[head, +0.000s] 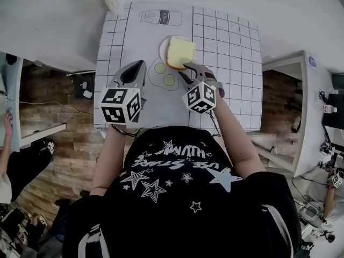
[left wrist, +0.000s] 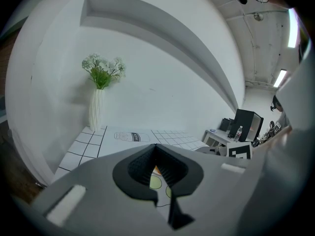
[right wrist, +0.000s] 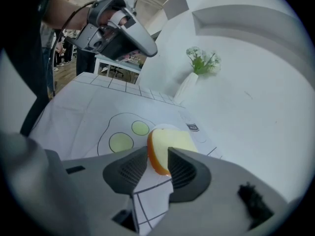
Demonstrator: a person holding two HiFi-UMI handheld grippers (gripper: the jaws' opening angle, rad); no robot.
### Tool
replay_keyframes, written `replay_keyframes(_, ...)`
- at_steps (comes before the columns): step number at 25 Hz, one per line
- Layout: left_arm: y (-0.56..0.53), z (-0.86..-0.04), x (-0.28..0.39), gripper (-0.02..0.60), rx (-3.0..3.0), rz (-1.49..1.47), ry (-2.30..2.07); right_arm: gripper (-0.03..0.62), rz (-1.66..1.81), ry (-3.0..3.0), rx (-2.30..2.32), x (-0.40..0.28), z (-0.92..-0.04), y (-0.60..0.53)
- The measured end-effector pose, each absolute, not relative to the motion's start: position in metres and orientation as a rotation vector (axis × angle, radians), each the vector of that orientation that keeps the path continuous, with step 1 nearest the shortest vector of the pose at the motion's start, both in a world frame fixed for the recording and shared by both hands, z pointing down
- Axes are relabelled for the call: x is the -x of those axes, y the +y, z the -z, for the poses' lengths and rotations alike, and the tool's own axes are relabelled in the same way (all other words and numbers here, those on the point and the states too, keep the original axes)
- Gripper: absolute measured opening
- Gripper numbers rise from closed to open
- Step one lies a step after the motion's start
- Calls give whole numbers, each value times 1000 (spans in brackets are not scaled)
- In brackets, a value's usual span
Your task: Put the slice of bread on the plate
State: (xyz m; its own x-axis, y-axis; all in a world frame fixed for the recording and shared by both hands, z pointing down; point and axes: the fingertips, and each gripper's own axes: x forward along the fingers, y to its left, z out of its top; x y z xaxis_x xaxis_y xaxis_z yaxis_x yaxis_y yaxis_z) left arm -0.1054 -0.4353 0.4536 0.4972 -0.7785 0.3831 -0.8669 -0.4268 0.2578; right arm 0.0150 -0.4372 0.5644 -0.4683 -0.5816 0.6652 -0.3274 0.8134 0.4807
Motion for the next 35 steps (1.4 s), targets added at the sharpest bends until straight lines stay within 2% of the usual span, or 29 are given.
replay_keyframes(10, -407, -435, 114, 9, -2415, -263, -1304, 129, 173, -2261, -1045, -25, -485, -424)
replay_keyframes(21, -360, -442, 100, 9, -2504, -282, -1123, 31, -28, -2416, -1420, -21, -421, -360)
replay_keyframes(35, -326, -431, 70, 9, -2547, -282, -1089, 14, 11, -2497, -1451, -38, -384, -315)
